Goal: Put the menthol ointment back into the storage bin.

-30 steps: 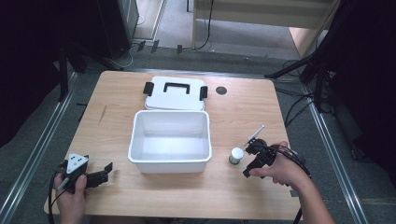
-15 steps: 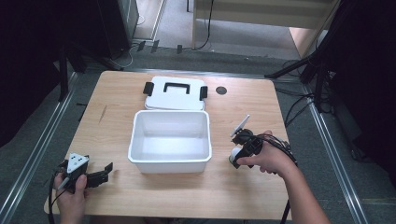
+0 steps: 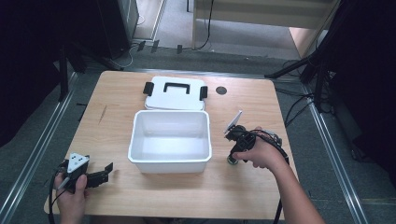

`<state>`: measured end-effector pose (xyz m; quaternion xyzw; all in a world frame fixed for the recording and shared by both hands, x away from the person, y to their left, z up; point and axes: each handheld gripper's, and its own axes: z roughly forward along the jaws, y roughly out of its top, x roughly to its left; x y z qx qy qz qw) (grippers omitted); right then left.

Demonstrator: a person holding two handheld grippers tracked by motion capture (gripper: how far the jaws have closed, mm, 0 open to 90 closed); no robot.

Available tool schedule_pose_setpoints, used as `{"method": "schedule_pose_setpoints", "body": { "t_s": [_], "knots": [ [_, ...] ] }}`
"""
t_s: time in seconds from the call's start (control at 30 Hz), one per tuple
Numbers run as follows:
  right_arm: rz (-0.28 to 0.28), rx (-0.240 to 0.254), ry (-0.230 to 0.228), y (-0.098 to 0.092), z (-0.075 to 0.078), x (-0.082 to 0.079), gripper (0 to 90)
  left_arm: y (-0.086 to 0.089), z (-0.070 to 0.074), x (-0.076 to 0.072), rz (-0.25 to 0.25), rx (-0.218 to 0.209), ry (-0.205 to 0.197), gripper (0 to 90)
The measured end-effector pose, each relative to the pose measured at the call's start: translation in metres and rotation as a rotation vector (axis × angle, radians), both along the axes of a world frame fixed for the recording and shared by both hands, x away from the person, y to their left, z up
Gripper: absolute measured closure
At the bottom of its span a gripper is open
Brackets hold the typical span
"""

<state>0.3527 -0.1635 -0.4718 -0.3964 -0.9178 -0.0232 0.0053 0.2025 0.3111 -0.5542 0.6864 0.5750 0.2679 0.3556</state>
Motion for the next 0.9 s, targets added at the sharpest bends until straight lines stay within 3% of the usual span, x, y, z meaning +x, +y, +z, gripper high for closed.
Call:
{"method": "schedule_pose_setpoints", "body": {
  "t_s": [0.13,0.17,0.53,0.87,0.9],
  "knots": [
    [0.021,0.011,-0.007,0.004,0.011,-0.001,51.0,0.000,0.000,0.000,-0.003,0.005,0.003,7.7],
    [0.034,0.021,-0.012,0.007,0.020,-0.002,51.1,0.000,0.000,0.000,-0.003,0.009,0.005,7.7],
    [0.082,0.058,-0.051,0.026,0.071,-0.001,51.0,0.000,0.000,0.001,-0.009,0.009,0.009,7.7],
    [0.132,0.051,-0.053,0.045,0.098,0.003,51.0,-0.001,0.000,0.002,-0.013,0.009,0.016,7.7],
    [0.140,0.058,-0.059,0.051,0.106,0.004,51.1,-0.001,0.000,0.002,-0.013,0.011,0.016,7.7]
  ]
}}
